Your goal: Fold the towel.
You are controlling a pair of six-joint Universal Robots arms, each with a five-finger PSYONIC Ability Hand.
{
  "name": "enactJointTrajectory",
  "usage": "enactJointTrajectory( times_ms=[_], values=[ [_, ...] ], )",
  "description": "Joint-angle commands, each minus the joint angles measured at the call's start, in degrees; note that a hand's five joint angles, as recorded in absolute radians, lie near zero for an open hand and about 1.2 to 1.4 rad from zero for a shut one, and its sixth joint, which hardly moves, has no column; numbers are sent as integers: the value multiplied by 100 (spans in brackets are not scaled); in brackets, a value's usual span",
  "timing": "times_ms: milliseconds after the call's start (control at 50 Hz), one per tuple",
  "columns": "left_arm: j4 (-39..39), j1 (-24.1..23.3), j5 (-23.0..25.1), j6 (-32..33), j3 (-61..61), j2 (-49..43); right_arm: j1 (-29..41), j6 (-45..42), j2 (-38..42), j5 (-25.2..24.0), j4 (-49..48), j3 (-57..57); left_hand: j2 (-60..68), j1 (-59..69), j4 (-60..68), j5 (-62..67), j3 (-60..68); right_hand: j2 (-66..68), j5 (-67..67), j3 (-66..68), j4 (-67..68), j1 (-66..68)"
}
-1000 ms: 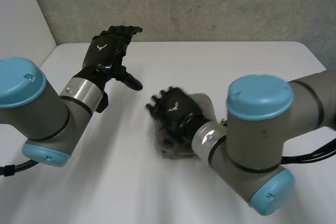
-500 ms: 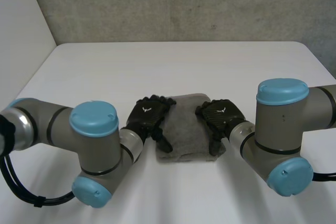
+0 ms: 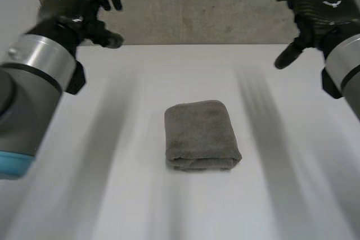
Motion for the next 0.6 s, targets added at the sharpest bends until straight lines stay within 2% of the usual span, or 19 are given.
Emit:
enactJointTrajectory(
  times_ms=[20,80,460,600],
  values=[
    [-1463,118,-18,278,629,-203,-44,-52,67,201,187,-73,-3581,-3561,-3585,-4603,-3565,-404,-309,-356,-427,-291],
    [-2262,109,8,278,989,-729,-44,-52,67,201,187,-73,-3577,-3557,-3580,-4599,-3561,-404,-309,-356,-427,-291],
    [-2289,170,8,278,1042,-775,-18,-122,102,131,169,-38,-3577,-3557,-3580,-4599,-3561,-404,-309,-356,-427,-291],
    [-2263,170,8,278,1042,-757,26,-341,356,105,178,-29,-3577,-3557,-3580,-4599,-3561,-404,-309,-356,-427,-291]
  ],
)
